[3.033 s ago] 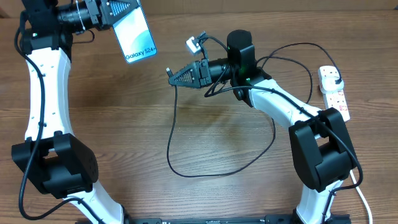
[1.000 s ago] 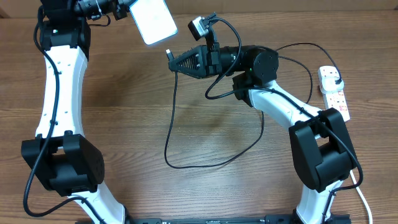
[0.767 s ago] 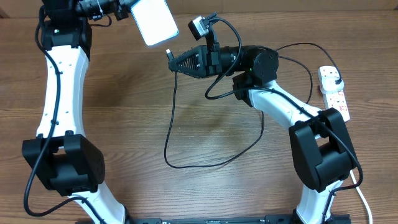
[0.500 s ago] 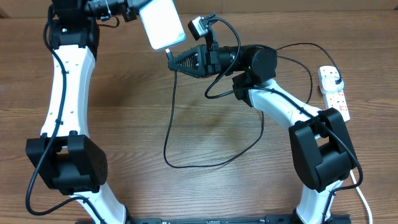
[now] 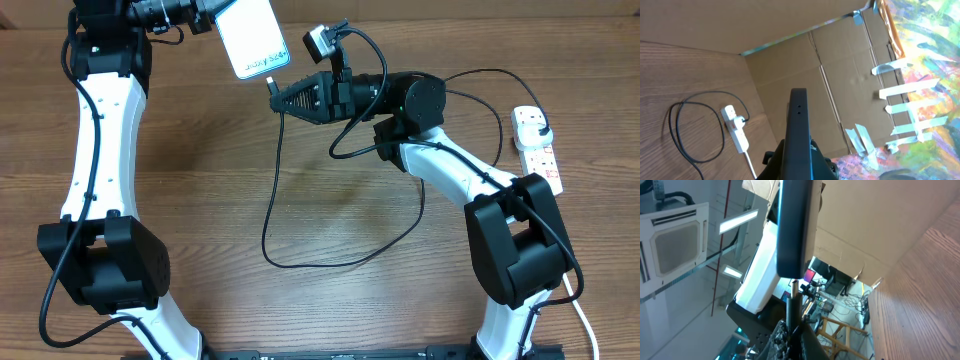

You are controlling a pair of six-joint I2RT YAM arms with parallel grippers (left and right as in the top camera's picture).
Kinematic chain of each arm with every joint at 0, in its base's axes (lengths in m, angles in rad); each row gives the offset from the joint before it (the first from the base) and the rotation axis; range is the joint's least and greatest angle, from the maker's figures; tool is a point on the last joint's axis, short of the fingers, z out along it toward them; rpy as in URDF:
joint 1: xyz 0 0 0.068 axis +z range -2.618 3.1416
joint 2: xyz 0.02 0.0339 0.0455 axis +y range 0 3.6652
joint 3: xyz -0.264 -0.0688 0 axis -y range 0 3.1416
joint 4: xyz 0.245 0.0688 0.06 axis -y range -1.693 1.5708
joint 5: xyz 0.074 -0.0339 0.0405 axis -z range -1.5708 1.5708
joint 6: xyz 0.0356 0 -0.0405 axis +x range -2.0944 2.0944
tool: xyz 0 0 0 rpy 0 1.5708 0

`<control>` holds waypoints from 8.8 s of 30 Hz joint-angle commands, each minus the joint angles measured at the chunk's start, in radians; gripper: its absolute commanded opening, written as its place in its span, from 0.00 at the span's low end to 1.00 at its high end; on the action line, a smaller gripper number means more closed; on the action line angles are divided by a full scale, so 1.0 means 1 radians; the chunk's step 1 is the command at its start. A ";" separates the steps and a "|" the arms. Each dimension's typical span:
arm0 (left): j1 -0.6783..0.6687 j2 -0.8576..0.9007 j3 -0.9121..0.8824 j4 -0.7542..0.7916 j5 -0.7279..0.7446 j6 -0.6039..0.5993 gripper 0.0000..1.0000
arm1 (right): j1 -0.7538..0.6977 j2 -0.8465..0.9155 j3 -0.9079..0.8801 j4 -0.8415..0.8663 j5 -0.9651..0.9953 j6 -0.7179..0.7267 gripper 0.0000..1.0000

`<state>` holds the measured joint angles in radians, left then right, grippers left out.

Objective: Plug charger to phone and switch on socket
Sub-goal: 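Push the plug into the phone's bottom port with the right gripper, then open the right gripper and pull it away to the right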

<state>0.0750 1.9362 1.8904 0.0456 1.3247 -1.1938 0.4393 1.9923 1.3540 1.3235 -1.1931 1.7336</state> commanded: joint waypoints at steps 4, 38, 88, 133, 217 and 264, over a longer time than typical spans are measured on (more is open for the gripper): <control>0.003 0.006 0.010 0.006 0.019 0.027 0.04 | 0.004 -0.023 0.015 0.007 0.032 -0.011 0.04; 0.012 0.006 0.010 0.006 -0.009 -0.020 0.04 | 0.004 -0.023 0.015 0.006 0.040 -0.011 0.04; -0.017 0.006 0.010 0.004 -0.015 -0.047 0.04 | 0.003 -0.023 0.015 0.006 0.067 -0.011 0.04; -0.016 0.006 0.010 0.005 0.000 -0.044 0.04 | -0.029 -0.023 0.015 0.006 0.077 -0.014 0.04; -0.001 0.006 0.010 0.004 0.053 0.091 0.04 | -0.031 -0.022 0.015 -0.070 0.119 -0.086 0.99; -0.018 0.006 -0.004 -0.552 -0.016 0.595 0.04 | -0.268 -0.356 -0.003 -1.984 0.719 -1.081 0.96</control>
<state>0.0765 1.9453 1.8858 -0.4332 1.3590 -0.8036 0.1764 1.7191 1.3460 -0.6437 -0.6132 0.6945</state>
